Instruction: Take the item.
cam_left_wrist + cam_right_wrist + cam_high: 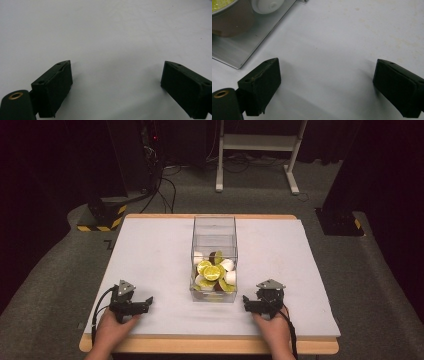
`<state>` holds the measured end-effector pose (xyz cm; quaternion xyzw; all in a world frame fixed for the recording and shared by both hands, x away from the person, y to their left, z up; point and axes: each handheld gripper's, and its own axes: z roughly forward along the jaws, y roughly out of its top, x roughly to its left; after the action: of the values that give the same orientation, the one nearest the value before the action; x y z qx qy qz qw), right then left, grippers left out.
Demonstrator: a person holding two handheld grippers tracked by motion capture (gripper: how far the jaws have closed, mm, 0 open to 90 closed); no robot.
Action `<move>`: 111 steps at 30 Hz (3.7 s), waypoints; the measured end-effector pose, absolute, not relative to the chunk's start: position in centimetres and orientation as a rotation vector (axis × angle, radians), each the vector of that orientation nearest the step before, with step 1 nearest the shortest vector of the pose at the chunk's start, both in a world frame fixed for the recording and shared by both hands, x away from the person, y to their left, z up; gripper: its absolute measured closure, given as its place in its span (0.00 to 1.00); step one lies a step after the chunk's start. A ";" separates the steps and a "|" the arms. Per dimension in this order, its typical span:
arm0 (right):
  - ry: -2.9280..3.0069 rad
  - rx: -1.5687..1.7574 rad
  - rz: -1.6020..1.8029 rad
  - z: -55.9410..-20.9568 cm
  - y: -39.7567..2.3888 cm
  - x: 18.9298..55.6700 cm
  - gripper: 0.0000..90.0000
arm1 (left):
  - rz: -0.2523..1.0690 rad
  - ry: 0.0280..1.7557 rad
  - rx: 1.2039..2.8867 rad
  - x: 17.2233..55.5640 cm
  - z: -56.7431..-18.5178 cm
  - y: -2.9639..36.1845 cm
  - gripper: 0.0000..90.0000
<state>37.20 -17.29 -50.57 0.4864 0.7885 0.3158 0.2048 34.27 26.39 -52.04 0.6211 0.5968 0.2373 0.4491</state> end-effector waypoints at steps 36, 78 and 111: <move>2.189 1.347 0.927 -50.0 -17.6 37.1 0.10 | 0.589 1.472 1.547 34.3 -52.0 26.5 0.11; 2.116 1.216 1.049 -44.6 -16.1 36.9 0.12 | 0.588 1.474 1.543 34.3 -52.0 26.5 0.11; 2.112 1.145 1.187 -41.9 -14.6 36.6 0.15 | 0.587 1.473 1.547 34.3 -52.0 26.5 0.11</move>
<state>36.62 -14.59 -41.92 0.4158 0.7672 0.4313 0.2291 34.28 26.47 -52.02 0.6247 0.5949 0.2372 0.4468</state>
